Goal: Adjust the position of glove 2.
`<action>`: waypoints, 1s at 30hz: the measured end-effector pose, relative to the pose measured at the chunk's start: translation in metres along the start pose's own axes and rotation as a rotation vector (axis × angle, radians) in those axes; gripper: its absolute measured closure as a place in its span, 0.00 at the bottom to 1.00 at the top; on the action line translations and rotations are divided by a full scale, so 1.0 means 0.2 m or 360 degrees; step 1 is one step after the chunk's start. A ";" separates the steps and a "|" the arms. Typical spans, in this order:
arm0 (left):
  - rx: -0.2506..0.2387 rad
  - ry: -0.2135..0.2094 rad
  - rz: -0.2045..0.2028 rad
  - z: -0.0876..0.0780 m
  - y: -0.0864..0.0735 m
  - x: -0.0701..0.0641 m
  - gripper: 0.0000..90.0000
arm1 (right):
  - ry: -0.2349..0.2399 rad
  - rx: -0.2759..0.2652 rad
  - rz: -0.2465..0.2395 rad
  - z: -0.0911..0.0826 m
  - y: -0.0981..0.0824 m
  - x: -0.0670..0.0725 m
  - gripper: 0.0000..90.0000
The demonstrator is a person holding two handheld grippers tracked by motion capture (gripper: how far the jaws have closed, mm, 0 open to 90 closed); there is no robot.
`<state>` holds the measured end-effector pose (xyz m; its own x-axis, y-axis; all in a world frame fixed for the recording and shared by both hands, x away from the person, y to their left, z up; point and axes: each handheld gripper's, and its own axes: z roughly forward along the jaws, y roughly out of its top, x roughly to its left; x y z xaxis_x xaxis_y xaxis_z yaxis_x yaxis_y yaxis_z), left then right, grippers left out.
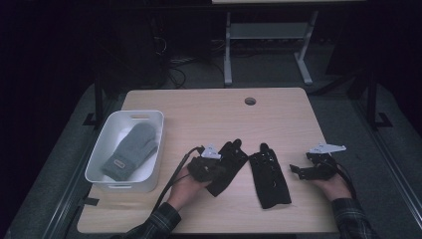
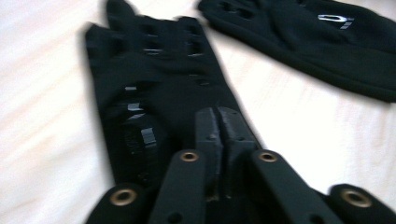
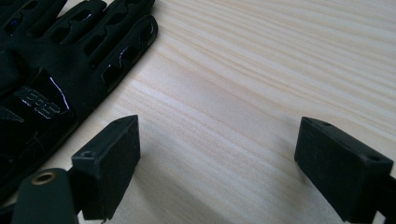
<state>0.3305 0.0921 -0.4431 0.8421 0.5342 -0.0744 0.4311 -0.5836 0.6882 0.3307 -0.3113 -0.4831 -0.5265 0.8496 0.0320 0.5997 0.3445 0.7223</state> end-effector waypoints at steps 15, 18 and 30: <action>0.0127 0.0054 -0.0014 0.01 -0.07 0.07 0.99 | -0.0003 0.0001 -0.0003 0.00 0.00 0.00 0.16; 0.0138 0.0033 -0.0005 0.00 -0.09 0.05 0.99 | -0.0004 0.0002 0.0000 -0.01 0.00 0.01 0.17; 0.0121 -0.0107 0.0023 0.00 -0.11 -0.05 0.99 | 0.0162 0.0014 -0.0054 -0.10 0.03 0.09 0.55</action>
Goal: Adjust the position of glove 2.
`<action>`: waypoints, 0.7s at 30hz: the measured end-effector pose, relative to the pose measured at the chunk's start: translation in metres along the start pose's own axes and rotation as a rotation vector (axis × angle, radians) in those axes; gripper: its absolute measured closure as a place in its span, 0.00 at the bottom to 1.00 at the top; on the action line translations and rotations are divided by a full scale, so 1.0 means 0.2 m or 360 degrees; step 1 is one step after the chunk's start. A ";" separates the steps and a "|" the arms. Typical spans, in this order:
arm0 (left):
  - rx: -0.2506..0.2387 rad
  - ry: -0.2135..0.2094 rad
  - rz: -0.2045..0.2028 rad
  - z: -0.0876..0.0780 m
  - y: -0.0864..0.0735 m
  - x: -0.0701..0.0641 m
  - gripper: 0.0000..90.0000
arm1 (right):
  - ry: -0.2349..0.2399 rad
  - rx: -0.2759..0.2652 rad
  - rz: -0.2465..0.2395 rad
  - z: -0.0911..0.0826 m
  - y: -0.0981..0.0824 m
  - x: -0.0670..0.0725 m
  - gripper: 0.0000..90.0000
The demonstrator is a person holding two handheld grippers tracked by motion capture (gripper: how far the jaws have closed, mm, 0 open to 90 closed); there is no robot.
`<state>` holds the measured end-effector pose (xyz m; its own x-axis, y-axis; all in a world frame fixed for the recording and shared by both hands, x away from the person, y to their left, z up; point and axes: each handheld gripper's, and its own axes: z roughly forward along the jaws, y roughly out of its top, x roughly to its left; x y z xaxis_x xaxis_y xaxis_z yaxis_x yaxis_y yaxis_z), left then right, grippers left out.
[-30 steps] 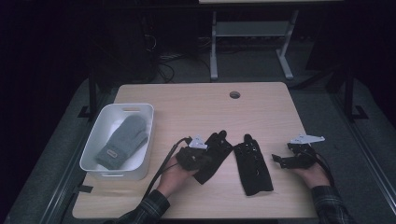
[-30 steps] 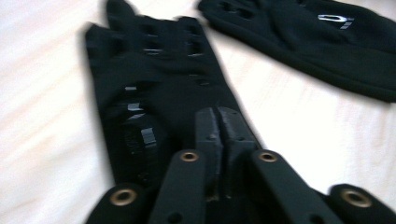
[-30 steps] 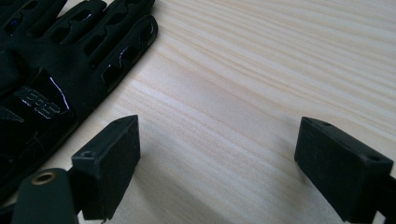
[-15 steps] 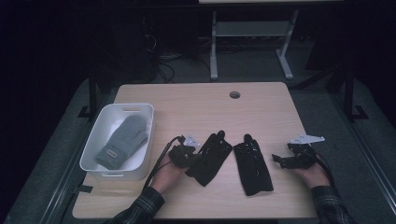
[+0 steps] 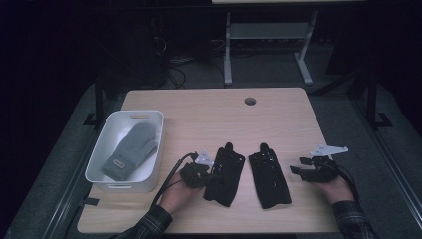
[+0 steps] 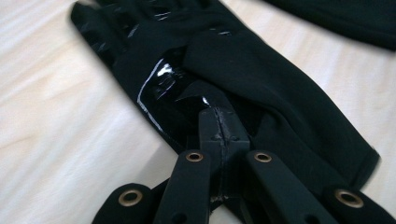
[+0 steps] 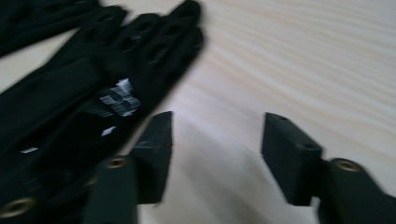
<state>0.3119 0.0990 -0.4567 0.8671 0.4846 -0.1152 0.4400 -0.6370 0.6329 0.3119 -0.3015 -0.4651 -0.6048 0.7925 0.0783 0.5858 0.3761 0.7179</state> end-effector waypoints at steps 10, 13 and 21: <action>-0.0016 -0.0069 0.0044 0.05 0.02 -0.07 0.99 | 0.0208 0.0092 -0.0088 0.02 0.01 0.13 0.96; -0.0020 -0.0081 0.0035 0.05 0.02 -0.07 0.99 | 0.0240 0.0140 -0.0122 0.05 0.02 0.15 0.98; -0.0012 -0.0077 0.0020 0.03 0.01 -0.04 0.99 | 0.0321 0.0164 -0.0192 0.09 0.04 0.21 0.97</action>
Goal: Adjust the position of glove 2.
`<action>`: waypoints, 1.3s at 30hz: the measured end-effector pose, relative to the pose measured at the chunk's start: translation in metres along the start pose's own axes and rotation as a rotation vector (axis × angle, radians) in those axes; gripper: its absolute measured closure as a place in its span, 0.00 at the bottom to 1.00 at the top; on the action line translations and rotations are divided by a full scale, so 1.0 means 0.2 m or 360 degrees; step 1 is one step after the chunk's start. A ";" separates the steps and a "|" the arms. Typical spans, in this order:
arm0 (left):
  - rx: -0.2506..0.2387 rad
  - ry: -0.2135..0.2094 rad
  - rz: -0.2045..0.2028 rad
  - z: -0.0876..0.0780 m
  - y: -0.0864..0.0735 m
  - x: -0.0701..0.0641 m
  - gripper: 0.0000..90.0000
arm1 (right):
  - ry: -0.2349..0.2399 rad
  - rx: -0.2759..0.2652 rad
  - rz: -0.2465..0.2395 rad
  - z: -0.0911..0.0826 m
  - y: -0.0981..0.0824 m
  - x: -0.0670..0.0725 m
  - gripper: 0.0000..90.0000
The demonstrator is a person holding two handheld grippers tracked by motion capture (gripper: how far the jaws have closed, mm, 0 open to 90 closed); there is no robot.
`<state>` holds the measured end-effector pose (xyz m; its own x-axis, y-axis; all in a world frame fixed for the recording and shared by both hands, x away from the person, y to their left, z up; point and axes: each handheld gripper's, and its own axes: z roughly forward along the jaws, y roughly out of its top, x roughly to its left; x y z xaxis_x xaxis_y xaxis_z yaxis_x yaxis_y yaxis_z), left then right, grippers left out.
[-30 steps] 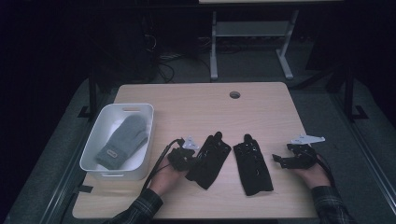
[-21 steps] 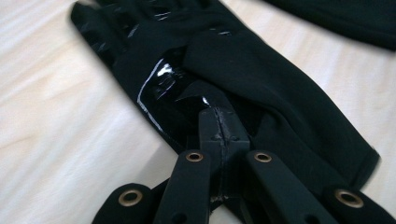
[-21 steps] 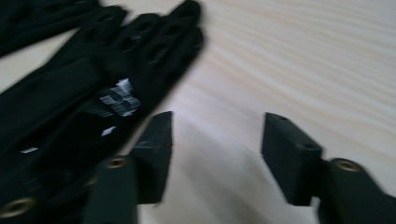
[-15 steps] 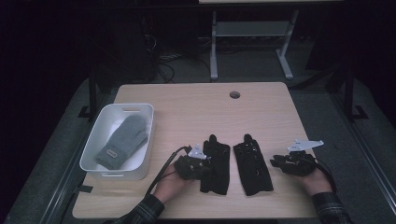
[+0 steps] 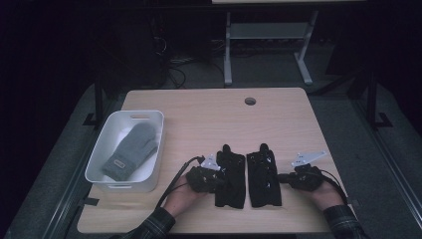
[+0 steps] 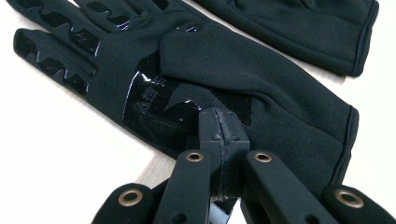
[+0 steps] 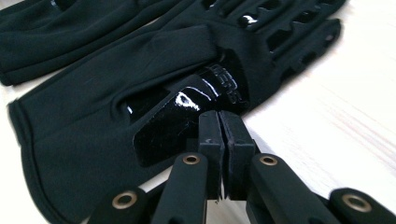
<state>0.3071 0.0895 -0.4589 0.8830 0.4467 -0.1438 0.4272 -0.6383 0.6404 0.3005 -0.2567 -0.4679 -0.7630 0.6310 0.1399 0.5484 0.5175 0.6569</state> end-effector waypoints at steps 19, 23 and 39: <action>-0.0152 0.0118 -0.0149 -0.09 0.02 0.15 0.69 | 0.0020 -0.0067 -0.0022 -0.03 0.05 0.04 1.00; -0.0164 0.0143 -0.0158 -0.07 0.05 0.22 0.63 | 0.0002 -0.0095 -0.0054 -0.02 0.07 0.06 1.00; -0.0121 0.0132 -0.0184 0.06 0.05 0.22 0.80 | -0.0078 -0.0023 -0.0027 0.09 0.12 0.01 1.00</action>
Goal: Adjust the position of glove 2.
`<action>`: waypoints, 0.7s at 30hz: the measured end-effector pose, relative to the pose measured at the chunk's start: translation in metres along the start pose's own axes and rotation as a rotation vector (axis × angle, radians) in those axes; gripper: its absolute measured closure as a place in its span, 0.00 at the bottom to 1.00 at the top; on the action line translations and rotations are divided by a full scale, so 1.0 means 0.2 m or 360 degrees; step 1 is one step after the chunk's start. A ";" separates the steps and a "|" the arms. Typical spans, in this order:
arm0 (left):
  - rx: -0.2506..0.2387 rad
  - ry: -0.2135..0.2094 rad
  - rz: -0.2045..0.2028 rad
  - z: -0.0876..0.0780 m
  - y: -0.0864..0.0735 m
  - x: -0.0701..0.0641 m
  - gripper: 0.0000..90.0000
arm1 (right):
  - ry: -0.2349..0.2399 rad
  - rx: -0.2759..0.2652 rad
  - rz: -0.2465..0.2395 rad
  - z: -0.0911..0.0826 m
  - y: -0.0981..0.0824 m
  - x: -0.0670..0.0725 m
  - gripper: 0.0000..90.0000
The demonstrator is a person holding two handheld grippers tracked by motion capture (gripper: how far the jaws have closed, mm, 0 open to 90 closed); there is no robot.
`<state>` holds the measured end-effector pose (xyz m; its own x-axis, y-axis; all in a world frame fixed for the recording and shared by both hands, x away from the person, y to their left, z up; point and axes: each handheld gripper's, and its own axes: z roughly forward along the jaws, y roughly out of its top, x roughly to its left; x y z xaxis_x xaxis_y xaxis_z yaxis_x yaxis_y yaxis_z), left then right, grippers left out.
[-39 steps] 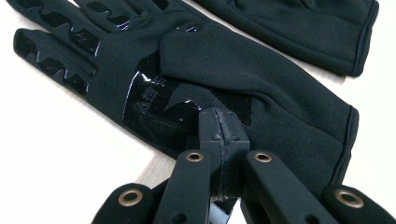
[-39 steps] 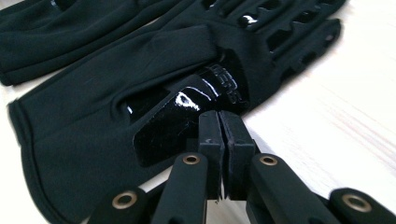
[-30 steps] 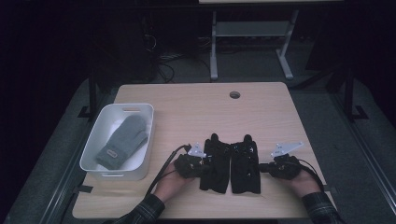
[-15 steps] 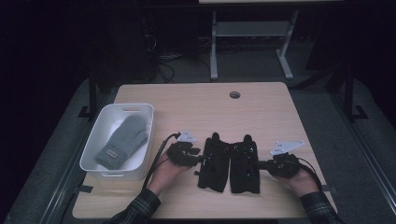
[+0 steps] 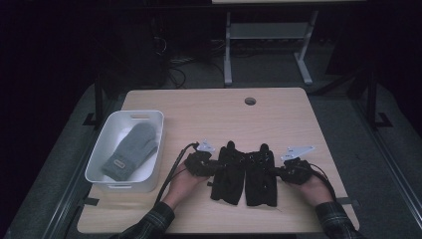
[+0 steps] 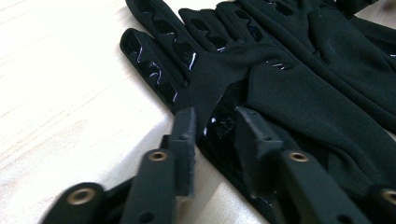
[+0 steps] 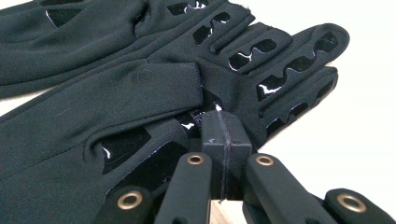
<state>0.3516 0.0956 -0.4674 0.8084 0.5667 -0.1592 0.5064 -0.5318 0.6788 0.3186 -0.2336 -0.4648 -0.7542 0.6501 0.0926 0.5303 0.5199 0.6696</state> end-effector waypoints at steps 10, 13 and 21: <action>-0.0040 -0.0073 -0.0084 -0.02 0.01 0.01 0.97 | 0.0002 0.0000 0.0003 0.00 0.00 0.00 1.00; -0.0079 -0.0097 -0.0107 -0.04 0.02 0.02 0.97 | -0.0002 0.0006 -0.0008 0.00 0.00 0.01 1.00; -0.0196 -0.0144 -0.0159 -0.13 0.04 0.02 0.97 | 0.0007 0.0011 -0.0008 0.01 0.01 0.02 1.00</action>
<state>0.3509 0.1100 -0.4430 0.7826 0.5508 -0.2903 0.5493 -0.3914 0.7383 0.3171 -0.2291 -0.4646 -0.7585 0.6451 0.0924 0.5291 0.5269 0.6651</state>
